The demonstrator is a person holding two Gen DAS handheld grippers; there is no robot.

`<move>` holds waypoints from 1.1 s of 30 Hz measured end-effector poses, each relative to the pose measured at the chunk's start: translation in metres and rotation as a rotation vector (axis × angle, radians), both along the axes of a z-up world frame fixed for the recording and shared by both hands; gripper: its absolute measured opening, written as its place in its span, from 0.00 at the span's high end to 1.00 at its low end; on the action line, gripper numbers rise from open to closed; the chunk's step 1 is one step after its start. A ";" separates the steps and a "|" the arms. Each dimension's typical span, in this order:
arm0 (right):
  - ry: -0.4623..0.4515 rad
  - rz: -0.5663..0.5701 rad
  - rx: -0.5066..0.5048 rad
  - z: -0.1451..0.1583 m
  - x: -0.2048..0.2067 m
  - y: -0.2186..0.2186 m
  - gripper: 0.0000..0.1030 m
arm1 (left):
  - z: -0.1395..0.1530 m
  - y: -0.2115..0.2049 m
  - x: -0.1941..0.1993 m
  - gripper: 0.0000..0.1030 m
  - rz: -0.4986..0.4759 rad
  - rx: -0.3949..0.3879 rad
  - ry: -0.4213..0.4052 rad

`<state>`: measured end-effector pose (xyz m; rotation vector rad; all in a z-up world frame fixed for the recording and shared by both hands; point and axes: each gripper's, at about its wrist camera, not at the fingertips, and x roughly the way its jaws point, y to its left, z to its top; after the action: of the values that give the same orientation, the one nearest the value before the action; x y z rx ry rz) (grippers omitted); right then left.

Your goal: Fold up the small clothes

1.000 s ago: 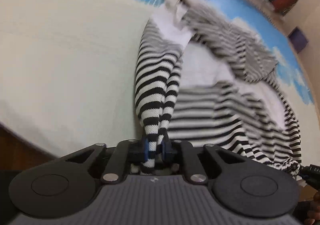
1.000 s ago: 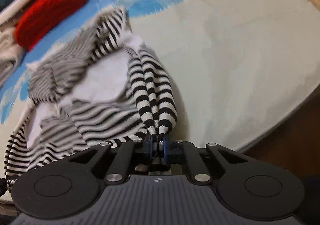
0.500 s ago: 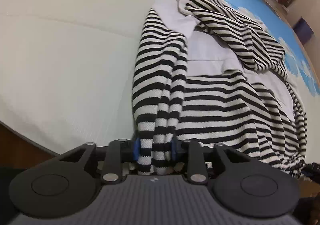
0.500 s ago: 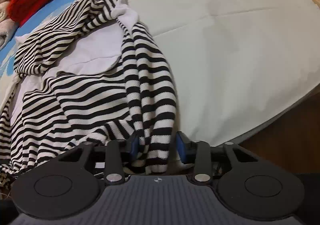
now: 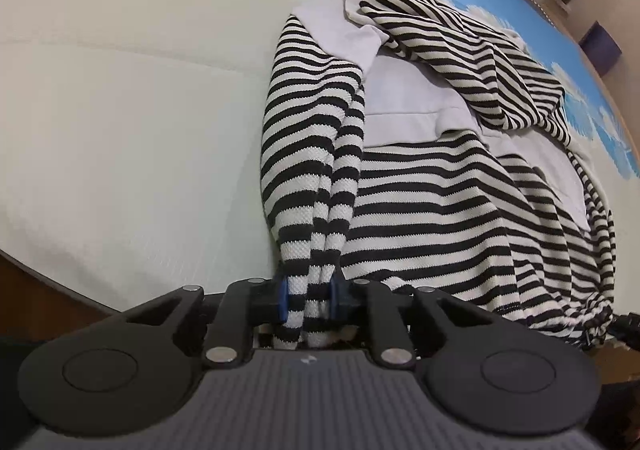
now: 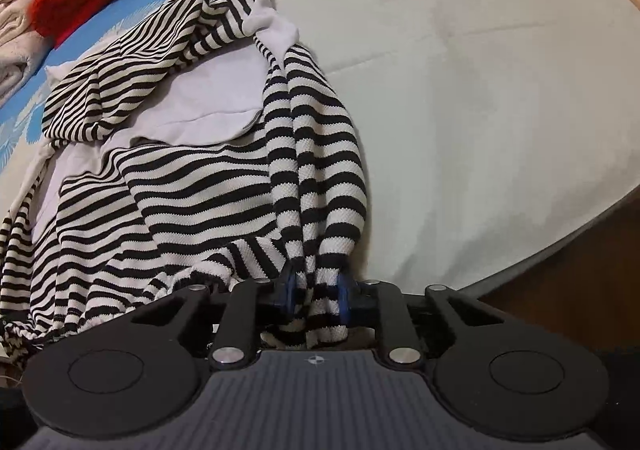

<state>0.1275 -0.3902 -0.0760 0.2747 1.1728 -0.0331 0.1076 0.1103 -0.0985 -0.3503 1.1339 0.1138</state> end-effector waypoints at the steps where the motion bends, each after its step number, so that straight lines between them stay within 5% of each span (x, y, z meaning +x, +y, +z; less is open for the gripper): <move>1: -0.002 -0.005 0.008 0.001 0.000 -0.001 0.86 | 0.001 -0.001 0.000 0.87 -0.009 0.006 -0.002; 8: -0.095 -0.018 0.054 0.028 -0.002 -0.008 0.91 | 0.039 -0.004 -0.006 0.91 -0.076 0.042 -0.099; 15: -0.260 -0.019 0.150 0.099 -0.008 -0.024 0.92 | 0.111 -0.005 -0.018 0.91 -0.168 0.074 -0.240; 24: -0.436 0.060 0.253 0.204 -0.086 -0.041 0.93 | 0.177 0.009 -0.110 0.91 -0.179 -0.053 -0.291; 28: -0.409 0.023 0.258 0.199 -0.090 -0.045 0.93 | 0.172 0.011 -0.101 0.91 -0.173 -0.065 -0.272; 33: -0.349 -0.004 0.239 0.169 -0.043 -0.039 0.93 | 0.147 0.023 -0.030 0.91 -0.141 -0.069 -0.226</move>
<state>0.0848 -0.4293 0.0929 0.4740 0.8280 0.1481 0.0772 0.1330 0.0483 -0.3346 0.9368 -0.0880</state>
